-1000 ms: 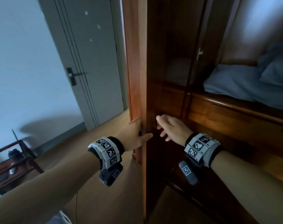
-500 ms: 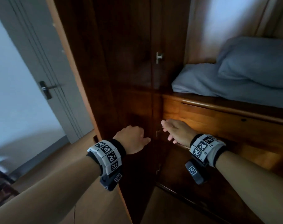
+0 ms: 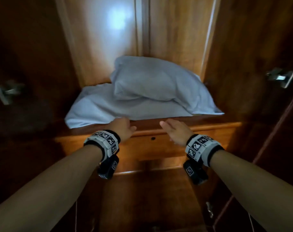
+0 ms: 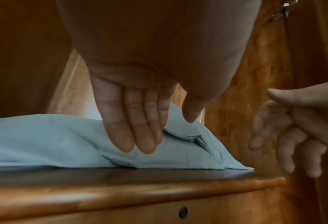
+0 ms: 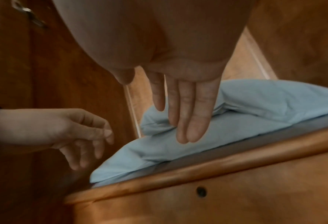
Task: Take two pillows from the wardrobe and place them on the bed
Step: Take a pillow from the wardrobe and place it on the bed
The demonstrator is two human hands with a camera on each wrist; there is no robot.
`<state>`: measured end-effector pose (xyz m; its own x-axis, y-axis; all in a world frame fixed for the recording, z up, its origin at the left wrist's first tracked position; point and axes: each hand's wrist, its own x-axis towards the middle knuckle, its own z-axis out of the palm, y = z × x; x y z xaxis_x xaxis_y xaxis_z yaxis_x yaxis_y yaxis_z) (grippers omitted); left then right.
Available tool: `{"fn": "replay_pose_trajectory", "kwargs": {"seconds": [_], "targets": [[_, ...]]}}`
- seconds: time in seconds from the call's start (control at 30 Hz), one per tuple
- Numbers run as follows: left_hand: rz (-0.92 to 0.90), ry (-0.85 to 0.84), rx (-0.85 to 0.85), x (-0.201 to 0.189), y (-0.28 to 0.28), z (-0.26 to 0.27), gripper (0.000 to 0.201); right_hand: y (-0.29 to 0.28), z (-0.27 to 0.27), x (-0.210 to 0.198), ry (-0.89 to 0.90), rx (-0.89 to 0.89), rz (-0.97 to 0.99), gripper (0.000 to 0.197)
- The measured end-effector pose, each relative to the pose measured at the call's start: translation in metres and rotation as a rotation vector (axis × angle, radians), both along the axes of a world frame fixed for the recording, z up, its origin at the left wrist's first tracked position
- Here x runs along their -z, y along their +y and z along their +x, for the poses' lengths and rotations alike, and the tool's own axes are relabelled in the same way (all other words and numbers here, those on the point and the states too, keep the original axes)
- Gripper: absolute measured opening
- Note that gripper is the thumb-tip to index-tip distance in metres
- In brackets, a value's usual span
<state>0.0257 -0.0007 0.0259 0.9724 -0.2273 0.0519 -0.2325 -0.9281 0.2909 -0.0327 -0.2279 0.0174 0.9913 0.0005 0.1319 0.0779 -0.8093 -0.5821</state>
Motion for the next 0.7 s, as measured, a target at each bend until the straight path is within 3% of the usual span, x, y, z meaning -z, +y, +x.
{"fn": "replay_pose_trajectory", "kwargs": {"seconds": [0.17,0.3,0.43,0.7], "targets": [[-0.065,-0.070,0.018,-0.005,-0.045,0.118,0.043,-0.044,0.096,-0.012,-0.055,0.126,0.010,0.045],[-0.191,-0.221,0.064,-0.025,-0.057,0.200,0.047,-0.074,0.157,-0.029,-0.032,0.200,-0.012,0.045],[-0.188,-0.299,0.006,-0.056,-0.056,0.265,0.060,-0.101,0.218,-0.042,0.003,0.304,-0.081,0.071],[-0.120,-0.088,-0.158,-0.076,-0.054,0.358,0.122,-0.158,0.342,-0.049,0.092,0.381,-0.343,0.126]]}}
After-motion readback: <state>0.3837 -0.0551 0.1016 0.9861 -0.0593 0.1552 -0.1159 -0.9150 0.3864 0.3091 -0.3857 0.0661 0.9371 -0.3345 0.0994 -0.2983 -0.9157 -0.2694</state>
